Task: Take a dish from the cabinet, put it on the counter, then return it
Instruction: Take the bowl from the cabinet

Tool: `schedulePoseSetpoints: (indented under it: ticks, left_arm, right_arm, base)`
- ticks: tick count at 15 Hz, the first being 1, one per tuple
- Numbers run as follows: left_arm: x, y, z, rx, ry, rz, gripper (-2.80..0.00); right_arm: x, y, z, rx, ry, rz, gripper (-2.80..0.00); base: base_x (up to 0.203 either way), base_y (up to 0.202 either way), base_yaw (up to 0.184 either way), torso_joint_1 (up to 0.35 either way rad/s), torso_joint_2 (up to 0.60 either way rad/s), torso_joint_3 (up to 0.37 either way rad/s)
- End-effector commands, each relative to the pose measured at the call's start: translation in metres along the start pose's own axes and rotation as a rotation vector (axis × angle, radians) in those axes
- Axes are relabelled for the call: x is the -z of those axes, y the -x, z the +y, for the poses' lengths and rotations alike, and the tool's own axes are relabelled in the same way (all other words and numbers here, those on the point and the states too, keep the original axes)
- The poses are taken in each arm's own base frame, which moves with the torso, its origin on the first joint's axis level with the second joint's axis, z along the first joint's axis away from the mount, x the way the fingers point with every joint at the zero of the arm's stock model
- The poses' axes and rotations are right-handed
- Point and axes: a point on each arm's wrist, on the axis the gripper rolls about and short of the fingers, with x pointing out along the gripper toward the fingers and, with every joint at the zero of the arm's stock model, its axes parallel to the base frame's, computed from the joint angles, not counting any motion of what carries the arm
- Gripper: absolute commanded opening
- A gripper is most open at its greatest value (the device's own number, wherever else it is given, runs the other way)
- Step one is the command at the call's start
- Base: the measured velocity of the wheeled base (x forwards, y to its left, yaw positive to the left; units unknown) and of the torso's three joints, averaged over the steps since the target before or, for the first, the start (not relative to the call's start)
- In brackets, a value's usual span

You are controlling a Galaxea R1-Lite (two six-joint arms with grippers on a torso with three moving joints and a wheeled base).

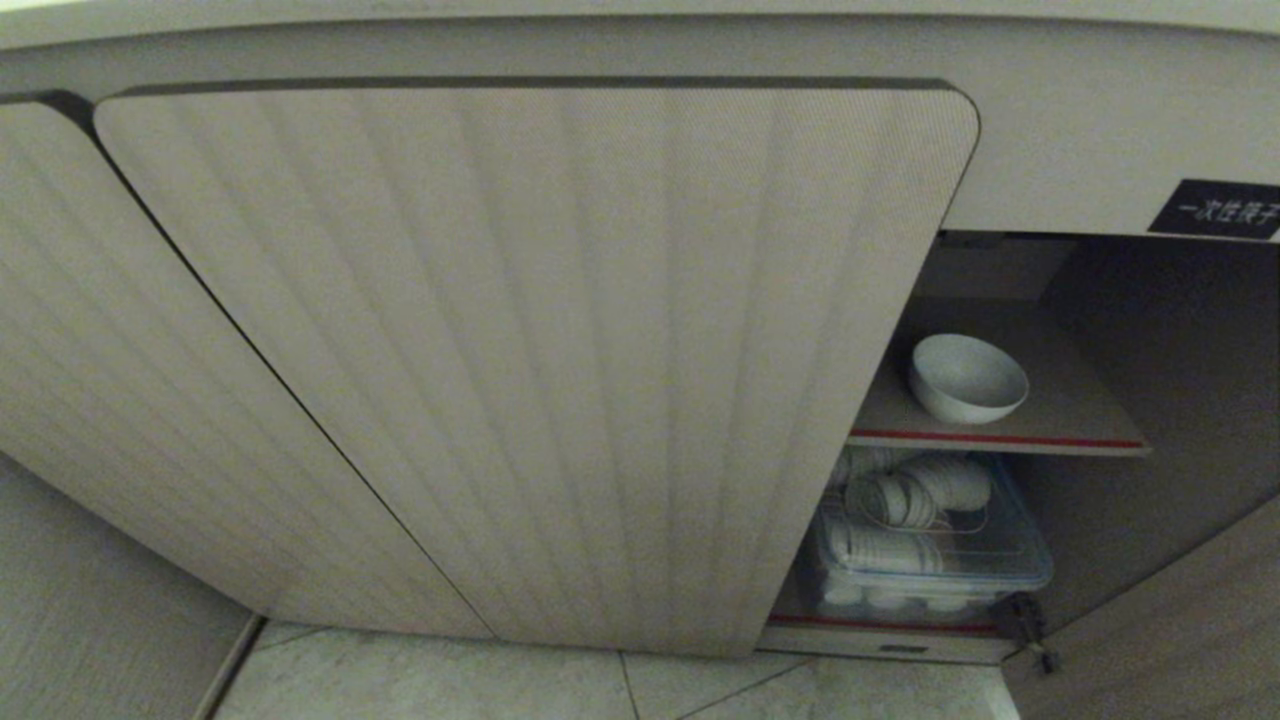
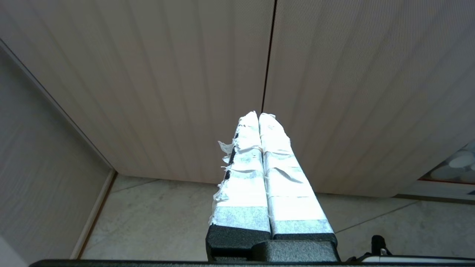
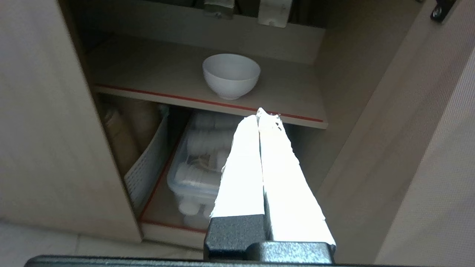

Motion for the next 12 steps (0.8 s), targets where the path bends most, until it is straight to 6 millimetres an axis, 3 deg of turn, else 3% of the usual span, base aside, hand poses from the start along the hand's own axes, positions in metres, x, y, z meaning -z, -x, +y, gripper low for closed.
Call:
schedulePoseSetpoints:
  ticks: [1, 4, 8, 12]
  left_arm:
    - [0.000, 0.000, 0.000, -0.001, 0.001, -0.001, -2.80]
    - [0.000, 0.000, 0.000, -0.001, 0.001, -0.001, -2.80]
    - [0.000, 0.000, 0.000, -0.001, 0.001, -0.001, -2.80]
    - [0.000, 0.000, 0.000, -0.001, 0.001, -0.001, -2.80]
  right_arm:
    - [-0.016, 0.005, -0.002, -0.017, -0.003, 0.024, -2.80]
    - [-0.025, -0.003, -0.003, -0.025, -0.005, 0.060, -2.80]
    - [-0.042, -0.040, -0.006, -0.042, -0.011, 0.171, -2.80]
    - [-0.044, -0.085, -0.007, -0.053, -0.033, 0.286, -2.80]
  base:
    - [0.000, 0.000, 0.000, 0.000, 0.00, 0.000]
    - [0.000, 0.000, 0.000, 0.000, 0.00, 0.000]
    - [0.000, 0.000, 0.000, 0.000, 0.00, 0.000]
    - [0.000, 0.000, 0.000, 0.000, 0.00, 0.000]
